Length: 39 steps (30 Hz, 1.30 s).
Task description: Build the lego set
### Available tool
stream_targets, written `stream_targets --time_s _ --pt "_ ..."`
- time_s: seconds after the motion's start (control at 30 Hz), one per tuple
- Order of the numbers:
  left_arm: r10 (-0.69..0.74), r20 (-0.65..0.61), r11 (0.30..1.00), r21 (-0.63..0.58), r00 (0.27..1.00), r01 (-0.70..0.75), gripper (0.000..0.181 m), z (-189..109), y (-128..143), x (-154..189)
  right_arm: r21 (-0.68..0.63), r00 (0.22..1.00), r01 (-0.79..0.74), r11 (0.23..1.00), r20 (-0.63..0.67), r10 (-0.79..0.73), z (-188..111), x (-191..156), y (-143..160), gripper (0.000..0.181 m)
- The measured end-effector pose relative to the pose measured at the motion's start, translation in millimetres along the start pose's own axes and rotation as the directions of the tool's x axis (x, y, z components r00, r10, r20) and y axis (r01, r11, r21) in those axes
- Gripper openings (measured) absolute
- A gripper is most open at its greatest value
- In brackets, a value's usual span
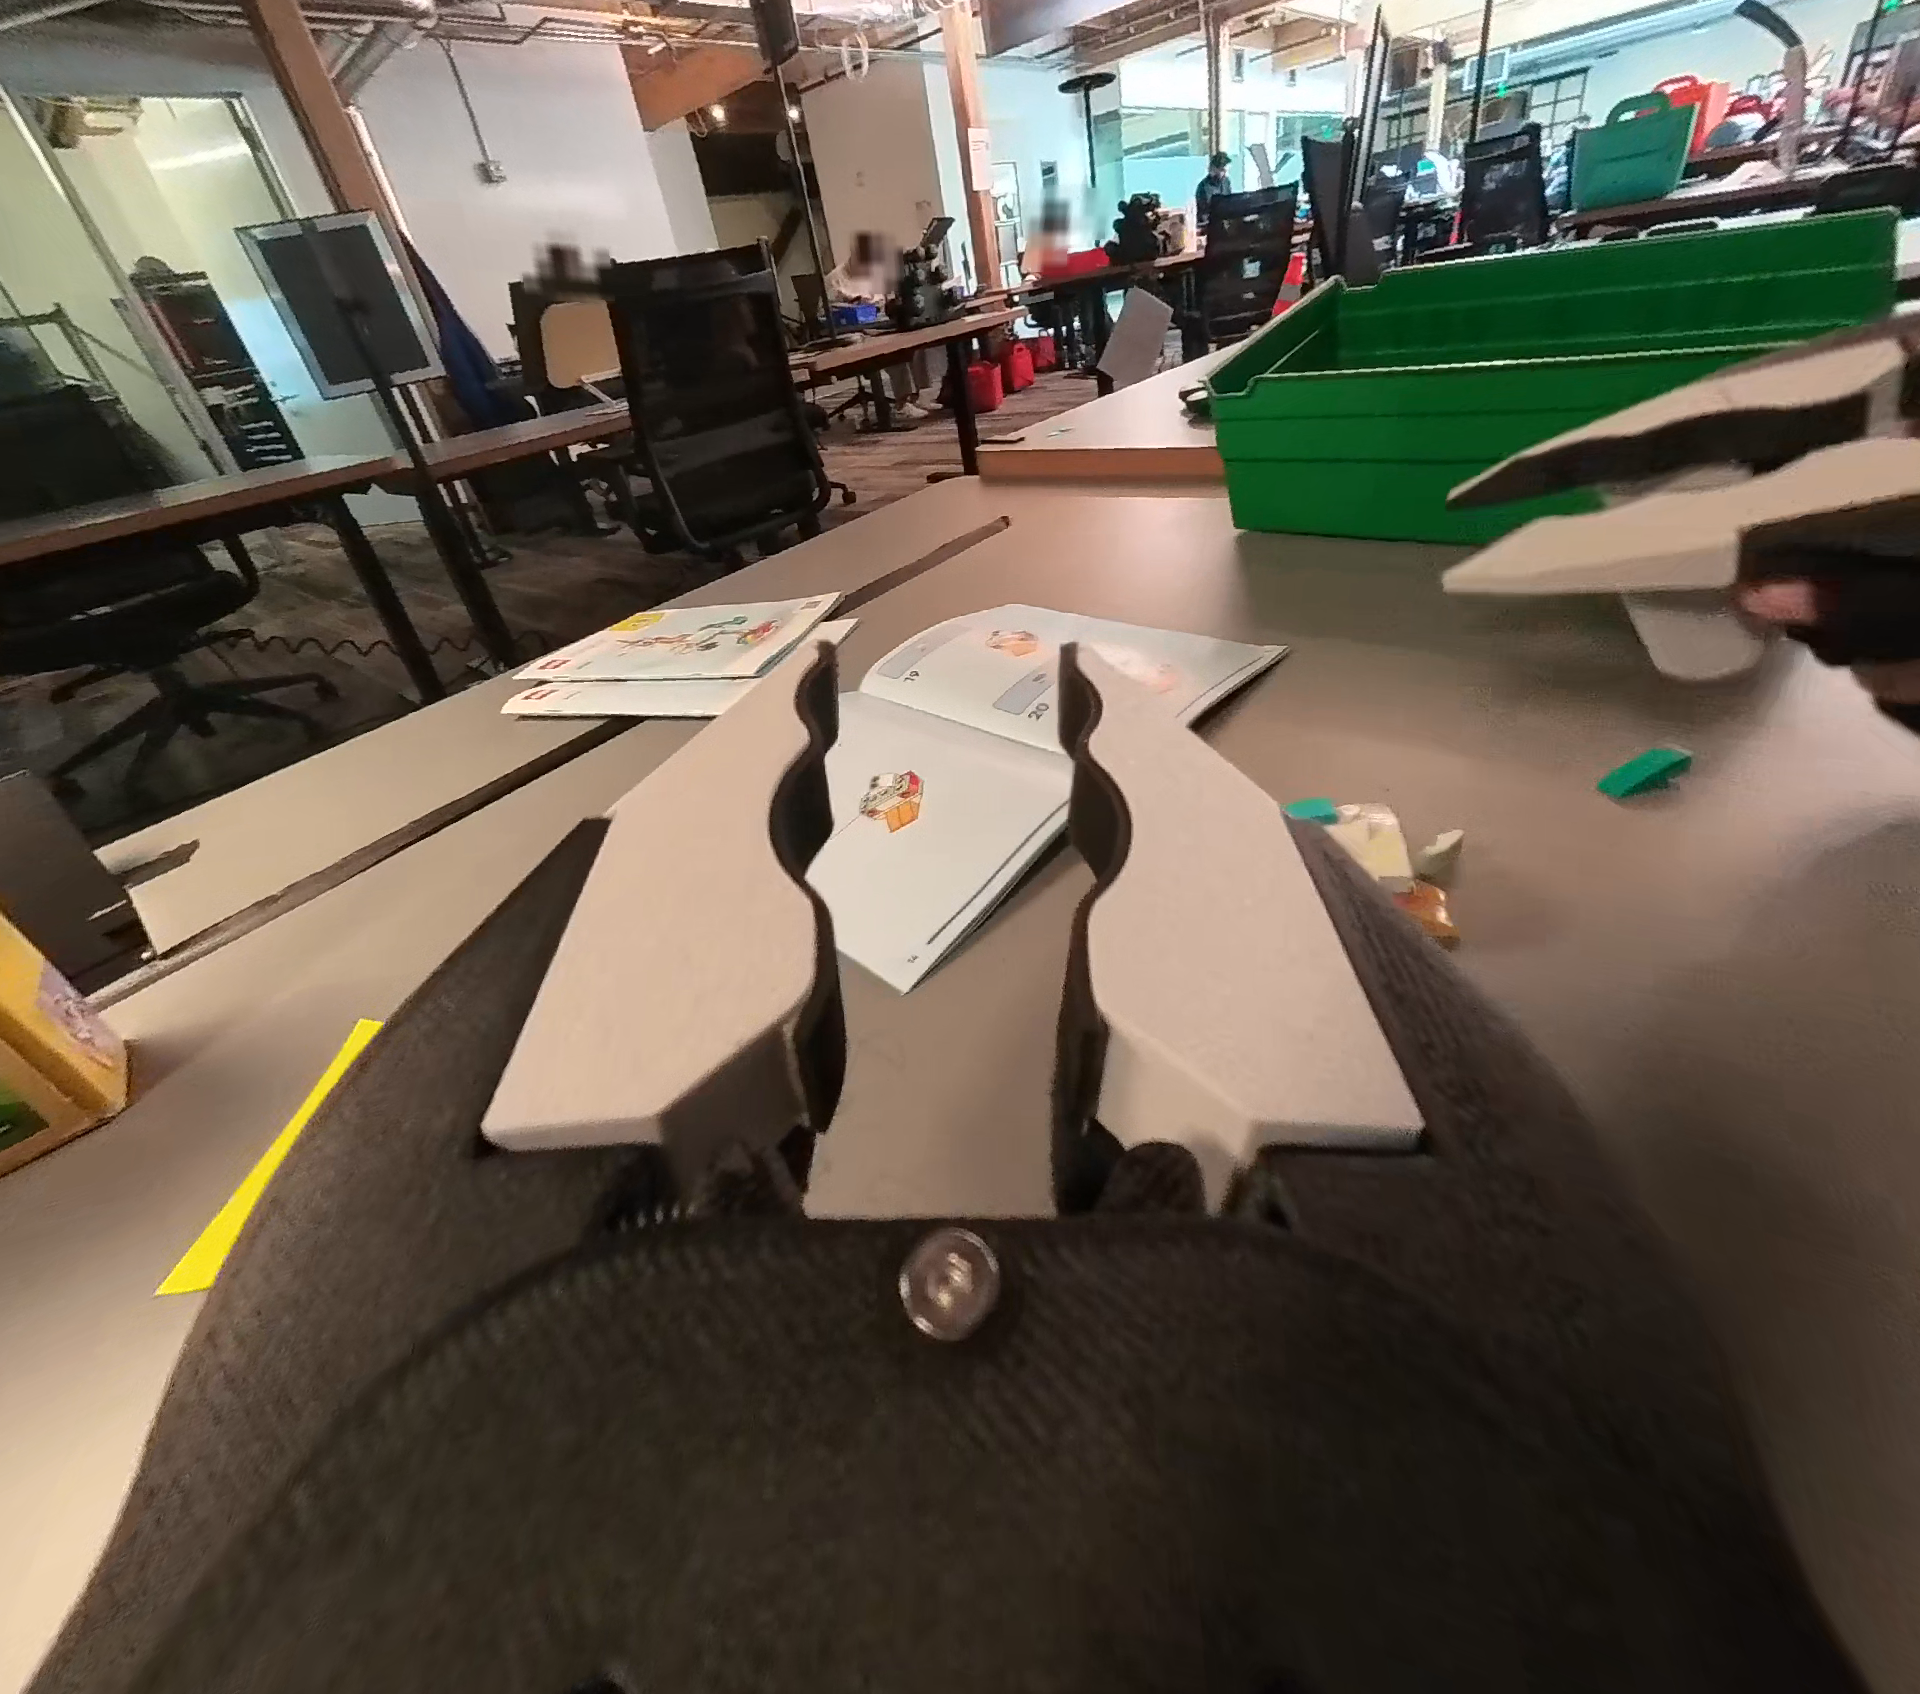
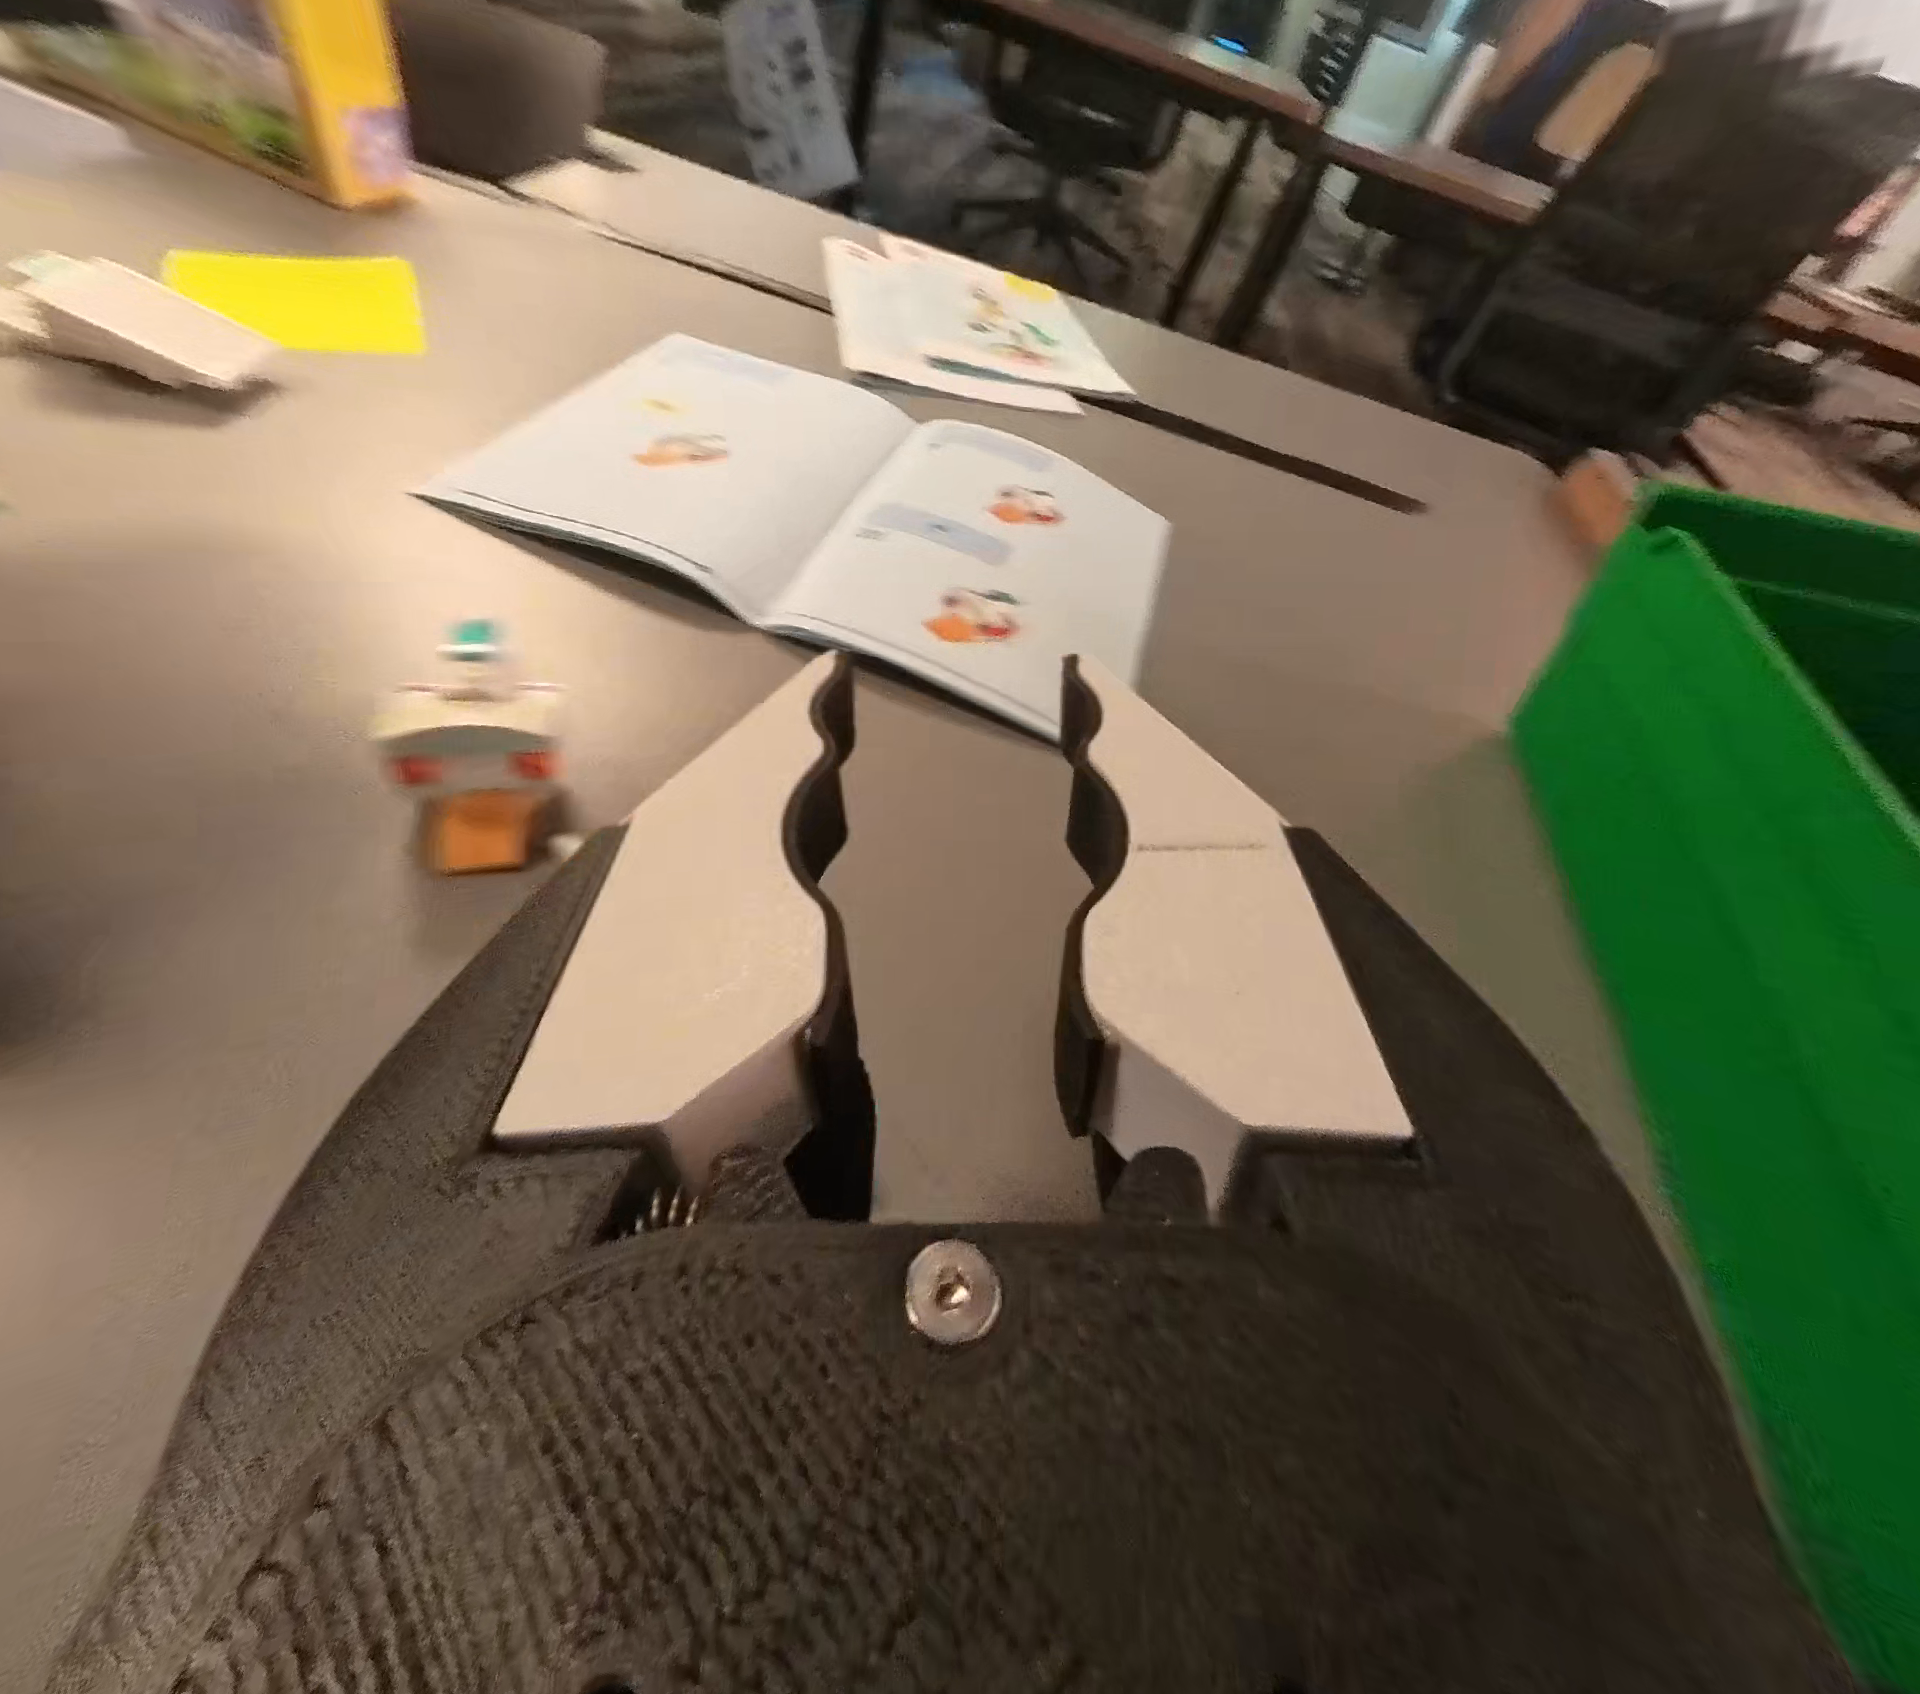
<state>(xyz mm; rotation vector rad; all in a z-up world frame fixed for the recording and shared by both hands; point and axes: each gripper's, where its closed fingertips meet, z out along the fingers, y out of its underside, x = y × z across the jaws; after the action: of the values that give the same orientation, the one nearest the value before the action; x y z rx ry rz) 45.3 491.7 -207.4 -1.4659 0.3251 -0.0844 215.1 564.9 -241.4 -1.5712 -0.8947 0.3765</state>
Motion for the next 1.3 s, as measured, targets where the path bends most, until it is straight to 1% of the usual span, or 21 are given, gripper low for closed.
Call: stream_targets --time_s 0.07,0.17,0.23,0.3,0.33,0.37,0.43,0.5,0.6,0.63,0.7,0.77,0.83,0.9,0.97,1.03,1.1,1.2,1.3 --pt "0.023 0.020 1.000 -0.006 1.000 -0.023 0.040 1 2 0 -0.034 0.997 0.040 0.999 -0.065 -0.042 11 28 4 0.032" --pt "0.067 0.042 0.998 -0.012 0.997 -0.067 0.038 3 3 1 -0.014 0.987 0.089 0.996 -0.130 -0.091 38 66 -1 0.022" --pt "0.098 0.044 0.995 -0.015 0.994 -0.098 0.037 3 3 4 0.068 0.980 0.118 0.991 -0.171 -0.104 57 86 -12 0.018" --pt "0.131 0.043 0.991 -0.021 0.990 -0.131 0.037 4 4 7 0.246 0.969 0.155 0.957 -0.227 -0.098 64 99 -33 0.005" --pt "0.147 0.046 0.989 -0.023 0.988 -0.146 0.036 5 5 7 0.325 0.964 0.172 0.930 -0.248 -0.092 65 103 -41 0.002" --pt "0.159 0.052 0.987 -0.026 0.986 -0.158 0.036 5 7 8 0.361 0.961 0.175 0.916 -0.266 -0.079 68 108 -44 0.001" --pt "0.188 0.078 0.982 -0.041 0.979 -0.185 0.036 5 10 6 0.379 0.957 0.153 0.913 -0.287 -0.041 78 117 -44 0.000" --pt "0.200 0.106 0.980 -0.044 0.974 -0.196 0.036 5 12 3 0.408 0.961 0.164 0.898 -0.272 -0.053 84 116 -49 0.000" --pt "0.191 0.113 0.981 -0.041 0.975 -0.188 0.035 6 12 2 0.419 0.961 0.232 0.878 -0.241 -0.138 92 106 -49 0.000" --pt "0.216 0.104 0.976 -0.066 0.971 -0.210 0.035 7 15 3 0.410 0.966 0.221 0.885 -0.216 -0.141 95 103 -46 0.000" --pt "0.274 0.076 0.956 -0.133 0.959 -0.263 0.035 9 24 7 0.400 0.968 0.208 0.892 -0.213 -0.130 97 104 -44 0.000" --pt "0.294 0.048 0.943 -0.179 0.955 -0.281 0.035 9 31 12 0.423 0.974 0.197 0.885 -0.191 -0.125 94 101 -46 0.000" --pt "0.259 0.032 0.946 -0.209 0.965 -0.247 0.034 11 34 15 0.449 0.979 0.192 0.873 -0.156 -0.135 92 94 -49 0.000" --pt "0.187 0.025 0.953 -0.246 0.982 -0.175 0.036 15 36 16 0.464 0.980 0.194 0.864 -0.135 -0.147 90 88 -52 0.000" --pt "0.112 0.010 0.961 -0.255 0.994 -0.106 0.038 24 32 19 0.473 0.979 0.202 0.858 -0.126 -0.161 87 84 -53 0.000" --pt "0.050 -0.031 0.967 -0.248 0.998 -0.056 0.041 38 22 29 0.472 0.977 0.214 0.855 -0.125 -0.175 84 82 -53 0.000" --pt "0.032 -0.102 0.965 -0.257 0.994 -0.058 0.044 56 12 43 0.471 0.975 0.220 0.854 -0.135 -0.176 82 84 -52 0.000" --pt "0.080 -0.258 0.932 -0.322 0.963 -0.164 0.049 87 4 67 0.471 0.979 0.192 0.861 -0.146 -0.139 79 92 -51 0.000" --pt "0.112 -0.464 0.861 -0.397 0.879 -0.319 0.061 112 14 95 0.471 0.982 0.173 0.865 -0.154 -0.112 79 99 -50 0.000"
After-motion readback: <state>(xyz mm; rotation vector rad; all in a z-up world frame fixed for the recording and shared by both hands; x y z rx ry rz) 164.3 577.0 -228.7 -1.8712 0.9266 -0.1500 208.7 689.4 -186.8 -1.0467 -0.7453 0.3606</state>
